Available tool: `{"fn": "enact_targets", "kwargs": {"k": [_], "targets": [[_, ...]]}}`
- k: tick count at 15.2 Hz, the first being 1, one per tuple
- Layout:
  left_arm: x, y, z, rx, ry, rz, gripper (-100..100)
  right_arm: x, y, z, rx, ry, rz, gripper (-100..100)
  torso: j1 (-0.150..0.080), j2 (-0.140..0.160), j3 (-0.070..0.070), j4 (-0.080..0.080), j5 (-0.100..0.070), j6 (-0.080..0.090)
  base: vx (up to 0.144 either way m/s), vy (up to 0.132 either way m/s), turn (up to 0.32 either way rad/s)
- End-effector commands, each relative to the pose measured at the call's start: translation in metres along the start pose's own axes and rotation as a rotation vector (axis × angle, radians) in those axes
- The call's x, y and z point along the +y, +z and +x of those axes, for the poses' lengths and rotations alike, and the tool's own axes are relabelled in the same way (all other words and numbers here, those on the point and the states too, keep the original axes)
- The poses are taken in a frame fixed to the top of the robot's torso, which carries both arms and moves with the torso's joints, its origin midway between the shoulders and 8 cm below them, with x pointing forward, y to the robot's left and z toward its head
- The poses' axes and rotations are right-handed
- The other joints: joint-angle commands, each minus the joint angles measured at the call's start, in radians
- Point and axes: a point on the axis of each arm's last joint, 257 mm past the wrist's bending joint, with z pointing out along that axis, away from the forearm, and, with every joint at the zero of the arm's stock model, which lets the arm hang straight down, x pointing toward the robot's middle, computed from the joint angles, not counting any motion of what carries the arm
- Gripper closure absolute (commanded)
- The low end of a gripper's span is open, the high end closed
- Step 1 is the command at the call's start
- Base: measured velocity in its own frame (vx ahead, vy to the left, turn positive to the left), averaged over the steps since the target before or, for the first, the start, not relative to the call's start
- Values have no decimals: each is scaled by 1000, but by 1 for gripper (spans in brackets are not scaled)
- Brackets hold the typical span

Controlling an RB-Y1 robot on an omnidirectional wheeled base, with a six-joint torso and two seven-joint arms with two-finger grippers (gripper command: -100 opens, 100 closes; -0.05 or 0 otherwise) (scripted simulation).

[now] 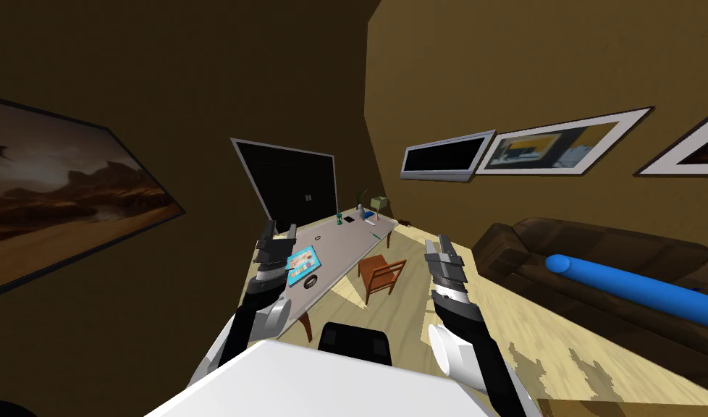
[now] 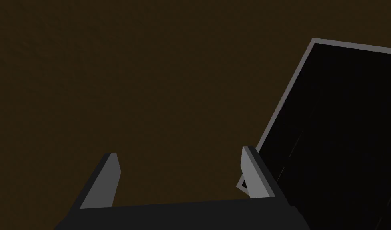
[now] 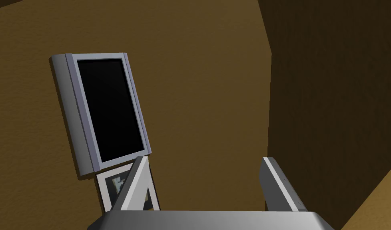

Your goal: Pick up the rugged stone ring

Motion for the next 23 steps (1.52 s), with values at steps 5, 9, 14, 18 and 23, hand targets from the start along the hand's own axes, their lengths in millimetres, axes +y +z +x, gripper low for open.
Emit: {"fn": "enact_targets", "kwargs": {"k": [5, 9, 14, 18, 23], "targets": [[46, -10, 0, 65, 39, -102, -100, 0, 0, 0, 0, 0, 0, 0, -1, 0, 0, 0, 0, 0, -4, -13, -10], [83, -20, -6, 81, 68, -184, -100, 0, 0, 0, 0, 0, 0, 0, -1, 0, 0, 0, 0, 0, -5, -23, -14], [116, -33, -14, 83, 90, -259, -100, 0, 0, 0, 0, 0, 0, 0, -1, 0, 0, 0, 0, 0, -3, -19, -10], [149, -47, -24, 80, 114, -336, -100, 0, 0, 0, 0, 0, 0, 0, -1, 0, 0, 0, 0, 0, -1, -20, -12], [194, -69, -39, 70, 150, -447, -100, 0, 0, 0, 0, 0, 0, 0, -1, 0, 0, 0, 0, 0, -1, -21, -12]]}}
